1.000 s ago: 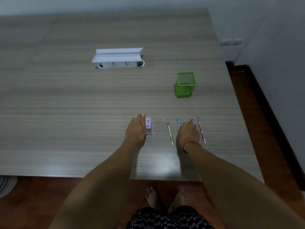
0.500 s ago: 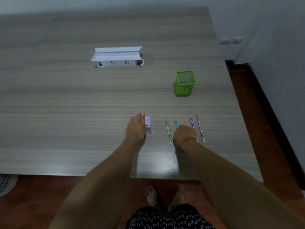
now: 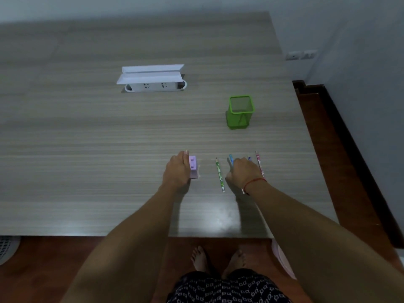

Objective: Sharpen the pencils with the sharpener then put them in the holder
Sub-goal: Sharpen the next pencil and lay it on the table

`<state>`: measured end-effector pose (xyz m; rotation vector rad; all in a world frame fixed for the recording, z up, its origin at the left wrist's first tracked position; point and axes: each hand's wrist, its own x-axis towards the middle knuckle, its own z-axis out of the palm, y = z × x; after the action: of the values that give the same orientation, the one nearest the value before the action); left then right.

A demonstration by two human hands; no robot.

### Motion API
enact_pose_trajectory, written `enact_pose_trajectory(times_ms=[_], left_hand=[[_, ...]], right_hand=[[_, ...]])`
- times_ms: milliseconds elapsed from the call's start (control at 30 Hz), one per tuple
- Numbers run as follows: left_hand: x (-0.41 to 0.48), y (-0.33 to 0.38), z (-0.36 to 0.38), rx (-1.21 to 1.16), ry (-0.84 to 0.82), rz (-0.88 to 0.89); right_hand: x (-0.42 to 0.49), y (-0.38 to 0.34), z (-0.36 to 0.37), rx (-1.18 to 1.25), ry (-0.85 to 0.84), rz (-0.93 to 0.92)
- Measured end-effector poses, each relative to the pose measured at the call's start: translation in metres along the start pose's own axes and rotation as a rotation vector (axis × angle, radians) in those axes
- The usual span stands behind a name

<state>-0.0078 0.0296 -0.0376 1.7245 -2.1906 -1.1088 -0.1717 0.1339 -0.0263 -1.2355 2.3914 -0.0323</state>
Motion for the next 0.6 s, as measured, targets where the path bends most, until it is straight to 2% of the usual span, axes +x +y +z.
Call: enact_pose_trajectory(times_ms=[100, 233, 367, 600], left_hand=[[-0.003, 0.003, -0.001, -0.008, 0.010, 0.014], [-0.004, -0.001, -0.002, -0.115, 0.014, -0.027], [-0.003, -0.004, -0.002, -0.008, 0.003, 0.041], [-0.008, 0.001, -0.004, 0.159, 0.043, 0.083]], right_hand=[[0.002, -0.005, -0.007, 0.029, -0.015, -0.032], [-0.002, -0.009, -0.010, -0.033, -0.050, -0.182], [0.001, -0.011, -0.007, -0.085, -0.088, -0.269], [0.004, -0.012, -0.003, 0.027, -0.096, -0.303]])
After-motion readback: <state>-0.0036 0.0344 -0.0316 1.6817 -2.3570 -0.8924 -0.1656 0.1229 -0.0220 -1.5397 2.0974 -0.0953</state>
